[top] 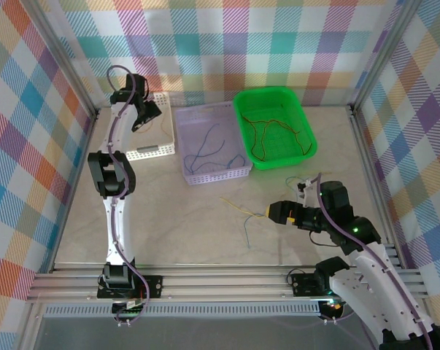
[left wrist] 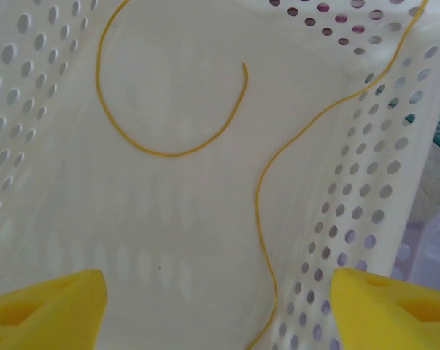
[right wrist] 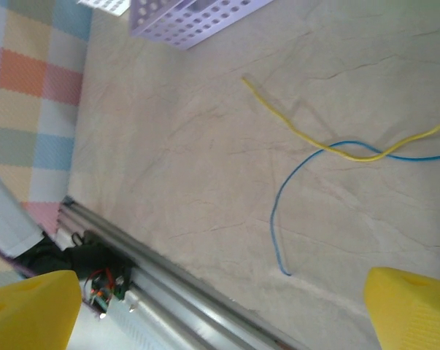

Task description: Untangle the cables

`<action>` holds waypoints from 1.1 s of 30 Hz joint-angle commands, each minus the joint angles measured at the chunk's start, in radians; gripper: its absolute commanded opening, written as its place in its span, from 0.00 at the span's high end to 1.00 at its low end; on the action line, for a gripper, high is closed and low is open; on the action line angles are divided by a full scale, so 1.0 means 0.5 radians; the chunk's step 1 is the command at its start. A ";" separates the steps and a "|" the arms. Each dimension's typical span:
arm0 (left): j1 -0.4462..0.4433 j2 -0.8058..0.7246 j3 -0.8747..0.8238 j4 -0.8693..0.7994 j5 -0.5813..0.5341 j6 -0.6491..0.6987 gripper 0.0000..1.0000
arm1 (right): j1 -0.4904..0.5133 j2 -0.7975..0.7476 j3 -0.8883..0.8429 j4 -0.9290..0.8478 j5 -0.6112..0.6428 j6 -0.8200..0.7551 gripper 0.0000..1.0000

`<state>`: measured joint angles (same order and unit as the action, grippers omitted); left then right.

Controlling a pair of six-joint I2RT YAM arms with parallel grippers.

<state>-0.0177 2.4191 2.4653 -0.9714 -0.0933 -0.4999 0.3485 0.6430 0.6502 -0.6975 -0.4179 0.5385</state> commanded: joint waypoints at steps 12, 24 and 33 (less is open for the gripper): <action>-0.350 -1.373 -1.063 0.191 0.040 -0.043 0.00 | -0.103 0.773 0.298 -0.072 0.716 0.141 0.00; -0.832 -2.393 -2.206 0.341 -0.032 -0.137 0.00 | -0.209 1.044 0.112 0.155 0.922 0.232 0.06; -1.253 -2.694 -2.648 0.403 -0.222 -0.344 0.00 | -0.228 1.272 0.019 0.409 0.905 0.268 0.19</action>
<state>-0.6106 1.0958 1.1774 -0.8009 -0.1459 -0.6231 0.2413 1.2560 0.6746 -0.5587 0.0341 0.6544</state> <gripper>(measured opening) 0.998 0.827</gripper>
